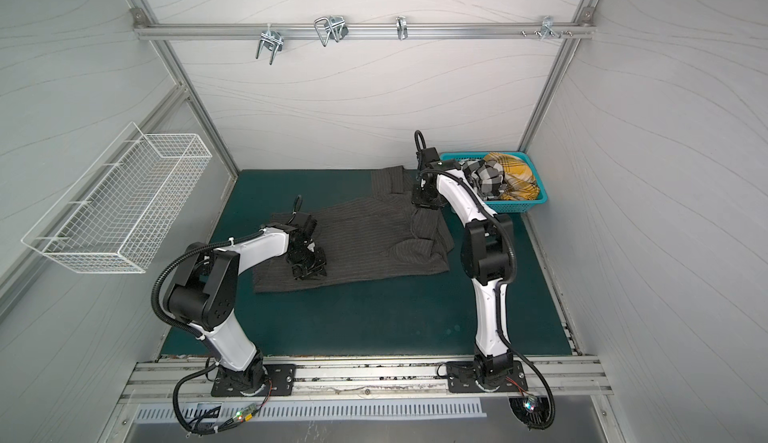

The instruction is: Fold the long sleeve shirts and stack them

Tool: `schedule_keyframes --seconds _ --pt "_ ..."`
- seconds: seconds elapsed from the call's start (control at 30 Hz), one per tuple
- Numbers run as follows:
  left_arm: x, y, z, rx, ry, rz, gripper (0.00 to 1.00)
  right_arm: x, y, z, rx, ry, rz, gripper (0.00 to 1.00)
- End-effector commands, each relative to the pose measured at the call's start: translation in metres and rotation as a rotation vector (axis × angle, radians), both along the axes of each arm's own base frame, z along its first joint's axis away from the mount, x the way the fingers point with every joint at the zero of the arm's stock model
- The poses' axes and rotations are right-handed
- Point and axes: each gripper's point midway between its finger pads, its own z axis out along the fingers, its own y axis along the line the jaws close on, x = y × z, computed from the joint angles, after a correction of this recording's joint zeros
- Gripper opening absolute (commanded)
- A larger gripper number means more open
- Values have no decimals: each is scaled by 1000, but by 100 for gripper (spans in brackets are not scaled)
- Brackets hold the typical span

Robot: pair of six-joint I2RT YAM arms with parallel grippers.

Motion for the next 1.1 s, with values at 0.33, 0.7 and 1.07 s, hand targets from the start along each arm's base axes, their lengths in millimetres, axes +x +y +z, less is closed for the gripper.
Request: schedule_keyframes --seconds 0.33,0.7,1.07 --pt "1 3 7 32 18 -31 24 12 -7 -6 -78 31 -7 15" --pt "0 1 8 16 23 -38 24 2 -2 50 -139 -84 53 0" --pt "11 -7 45 -38 -63 -13 30 -88 70 35 -208 -85 289 0"
